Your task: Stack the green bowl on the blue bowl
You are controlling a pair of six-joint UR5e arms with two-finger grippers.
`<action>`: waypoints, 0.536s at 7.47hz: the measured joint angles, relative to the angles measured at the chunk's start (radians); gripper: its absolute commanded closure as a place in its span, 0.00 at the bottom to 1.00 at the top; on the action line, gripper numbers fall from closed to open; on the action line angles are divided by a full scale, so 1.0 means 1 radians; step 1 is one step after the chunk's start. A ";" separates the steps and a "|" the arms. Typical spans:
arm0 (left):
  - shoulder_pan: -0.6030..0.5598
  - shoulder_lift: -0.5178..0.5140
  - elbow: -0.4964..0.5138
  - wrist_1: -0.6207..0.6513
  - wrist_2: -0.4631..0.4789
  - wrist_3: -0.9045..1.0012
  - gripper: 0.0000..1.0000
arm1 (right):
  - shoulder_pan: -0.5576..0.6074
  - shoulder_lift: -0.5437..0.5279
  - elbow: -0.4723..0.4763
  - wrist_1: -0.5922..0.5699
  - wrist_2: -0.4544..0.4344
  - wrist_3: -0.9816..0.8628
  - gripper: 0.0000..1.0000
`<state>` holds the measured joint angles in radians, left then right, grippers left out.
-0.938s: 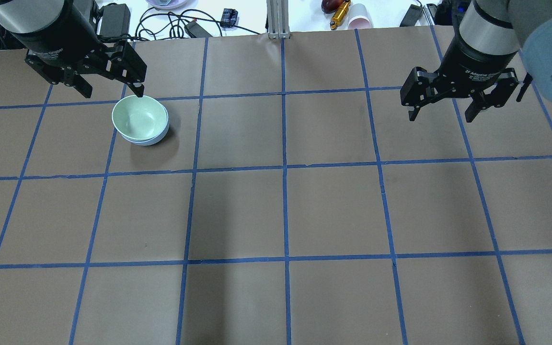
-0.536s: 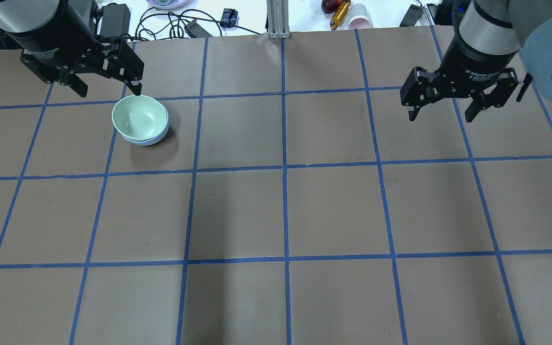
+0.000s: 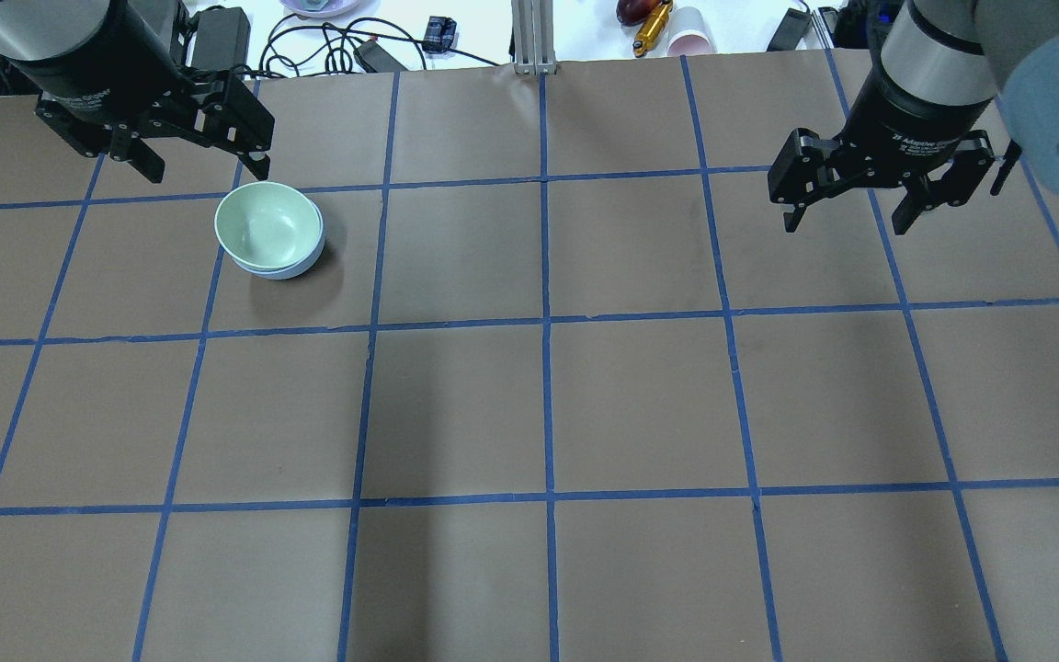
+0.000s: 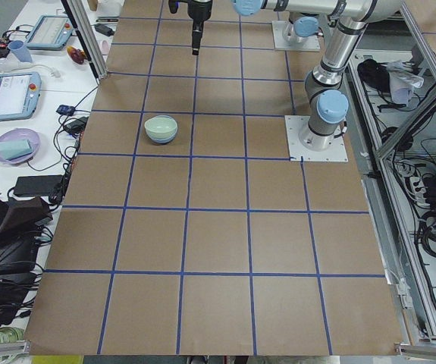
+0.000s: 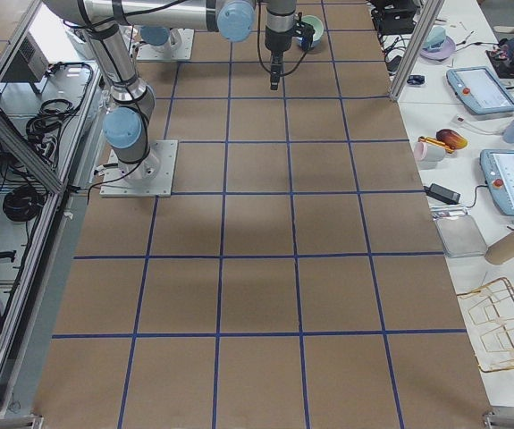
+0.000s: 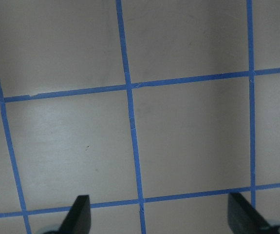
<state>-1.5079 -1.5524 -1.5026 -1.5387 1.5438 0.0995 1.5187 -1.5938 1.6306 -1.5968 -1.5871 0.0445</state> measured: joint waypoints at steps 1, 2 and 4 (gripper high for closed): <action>0.008 -0.001 0.000 0.000 0.000 0.000 0.00 | 0.000 0.000 0.000 0.000 0.000 0.000 0.00; 0.017 -0.001 -0.002 -0.001 0.000 -0.003 0.00 | 0.000 0.000 0.000 0.000 0.000 0.000 0.00; 0.023 0.000 -0.002 -0.002 0.002 -0.013 0.00 | 0.000 0.000 0.000 0.000 -0.001 0.000 0.00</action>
<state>-1.4848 -1.5522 -1.5048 -1.5406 1.5455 0.0866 1.5186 -1.5938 1.6306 -1.5969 -1.5877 0.0445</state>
